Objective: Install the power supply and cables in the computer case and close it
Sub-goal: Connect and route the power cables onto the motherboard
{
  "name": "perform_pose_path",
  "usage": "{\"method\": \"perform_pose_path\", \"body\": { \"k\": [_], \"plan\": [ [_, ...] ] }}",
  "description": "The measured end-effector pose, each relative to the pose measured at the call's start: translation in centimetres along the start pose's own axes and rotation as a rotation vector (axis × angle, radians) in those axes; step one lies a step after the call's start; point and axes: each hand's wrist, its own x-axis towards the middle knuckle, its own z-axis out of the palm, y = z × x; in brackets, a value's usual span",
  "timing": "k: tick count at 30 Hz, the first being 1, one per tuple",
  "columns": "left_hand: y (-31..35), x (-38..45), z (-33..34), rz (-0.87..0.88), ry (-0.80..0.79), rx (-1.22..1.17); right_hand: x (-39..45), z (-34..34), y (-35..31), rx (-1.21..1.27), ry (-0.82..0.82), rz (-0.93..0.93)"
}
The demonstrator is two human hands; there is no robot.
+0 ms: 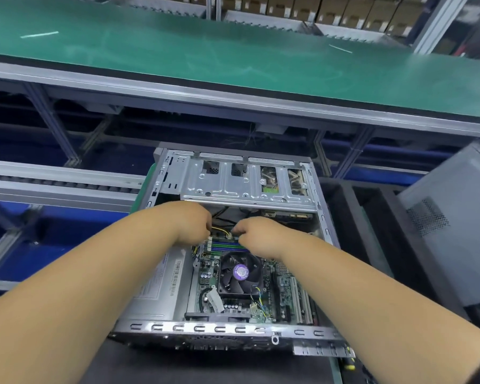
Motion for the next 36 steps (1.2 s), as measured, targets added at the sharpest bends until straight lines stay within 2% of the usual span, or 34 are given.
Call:
{"method": "perform_pose_path", "body": {
  "k": [5, 10, 14, 16, 18, 22, 24, 29, 32, 36],
  "plan": [
    [0.0, 1.2, 0.2, 0.083, -0.125, -0.016, 2.3, 1.0, 0.1, -0.015, -0.060, -0.061],
    [0.5, 3.8, 0.6, 0.103, -0.216, 0.015, 3.4, 2.1, 1.7, 0.098, 0.065, 0.008],
    [1.7, 6.0, 1.0, 0.056, -0.133, 0.050, 3.9, 2.8, 1.8, 0.168, 0.157, 0.096],
    [2.3, 6.7, 1.6, 0.028, -0.114, 0.103, 4.0, 2.9, 2.0, 0.145, 0.153, 0.153],
    [2.5, 7.3, 2.1, 0.017, -0.118, 0.117, 4.1, 3.1, 2.2, 0.093, 0.159, 0.204],
    [2.7, 7.7, 1.8, 0.036, -0.159, 0.208, 4.3, 3.5, 2.7, 0.094, 0.293, 0.282],
    [2.8, 8.0, 1.7, 0.092, -0.156, 0.218, 4.5, 3.6, 3.2, 0.044, 0.264, 0.297],
    [2.1, 8.7, 2.4, 0.098, -0.014, 0.051, 5.0, 3.5, 4.1, 0.087, 0.204, 0.253],
    [1.7, 9.0, 2.7, 0.067, 0.009, -0.023, 5.3, 3.7, 4.2, 0.118, 0.231, 0.278],
    [1.7, 9.4, 2.7, 0.041, 0.035, -0.125, 5.1, 3.8, 4.2, 0.029, 0.281, 0.254]
  ]
}}
